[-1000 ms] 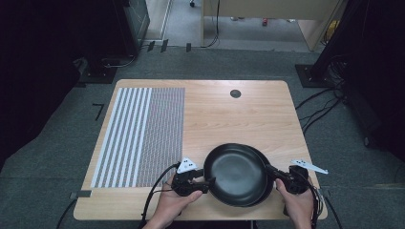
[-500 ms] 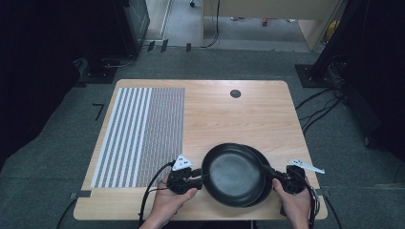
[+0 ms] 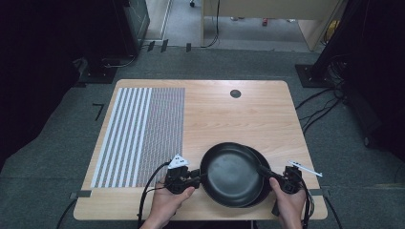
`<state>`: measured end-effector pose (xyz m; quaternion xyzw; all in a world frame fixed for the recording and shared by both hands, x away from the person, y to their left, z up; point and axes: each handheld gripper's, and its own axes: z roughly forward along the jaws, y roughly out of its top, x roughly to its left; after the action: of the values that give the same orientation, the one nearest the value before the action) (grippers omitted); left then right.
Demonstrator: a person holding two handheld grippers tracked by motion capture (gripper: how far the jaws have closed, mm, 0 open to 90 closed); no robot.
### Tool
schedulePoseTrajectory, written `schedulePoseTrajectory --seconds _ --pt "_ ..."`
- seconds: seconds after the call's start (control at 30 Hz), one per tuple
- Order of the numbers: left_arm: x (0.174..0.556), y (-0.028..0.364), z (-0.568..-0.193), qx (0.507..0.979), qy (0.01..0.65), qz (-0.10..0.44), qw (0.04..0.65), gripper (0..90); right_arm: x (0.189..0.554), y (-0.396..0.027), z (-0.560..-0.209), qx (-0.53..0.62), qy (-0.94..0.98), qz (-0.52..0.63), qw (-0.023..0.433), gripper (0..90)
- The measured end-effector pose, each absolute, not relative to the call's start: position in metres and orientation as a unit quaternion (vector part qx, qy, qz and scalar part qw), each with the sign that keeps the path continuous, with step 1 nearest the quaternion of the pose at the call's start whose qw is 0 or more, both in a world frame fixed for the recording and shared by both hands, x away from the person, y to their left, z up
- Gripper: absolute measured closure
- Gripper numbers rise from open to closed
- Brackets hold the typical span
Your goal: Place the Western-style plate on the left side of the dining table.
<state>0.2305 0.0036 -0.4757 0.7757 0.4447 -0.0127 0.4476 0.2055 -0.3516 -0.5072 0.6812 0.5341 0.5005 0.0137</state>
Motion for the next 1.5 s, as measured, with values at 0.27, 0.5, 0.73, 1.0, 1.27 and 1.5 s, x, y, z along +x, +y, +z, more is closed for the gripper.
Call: schedulePoseTrajectory --seconds 0.27,0.5,0.73,1.0,1.27,1.5 --pt "0.232 0.012 -0.471 0.762 0.461 -0.026 0.454 71.9 0.202 -0.343 -0.501 0.683 0.511 0.522 0.011 84.0" --pt "0.234 0.019 -0.466 0.761 0.459 -0.036 0.456 74.2 0.202 -0.337 -0.496 0.682 0.506 0.528 0.012 83.3" --pt "0.237 0.028 -0.463 0.755 0.468 -0.034 0.458 75.1 0.207 -0.327 -0.493 0.680 0.511 0.526 0.010 82.9" --pt "0.242 0.046 -0.454 0.748 0.472 -0.037 0.466 75.3 0.216 -0.314 -0.485 0.675 0.514 0.529 0.001 83.0" --pt "0.252 0.083 -0.441 0.726 0.492 -0.022 0.481 75.3 0.242 -0.279 -0.466 0.655 0.533 0.536 0.000 83.2" --pt "0.260 0.112 -0.436 0.711 0.507 -0.014 0.487 75.5 0.264 -0.250 -0.458 0.641 0.548 0.538 -0.009 83.3"
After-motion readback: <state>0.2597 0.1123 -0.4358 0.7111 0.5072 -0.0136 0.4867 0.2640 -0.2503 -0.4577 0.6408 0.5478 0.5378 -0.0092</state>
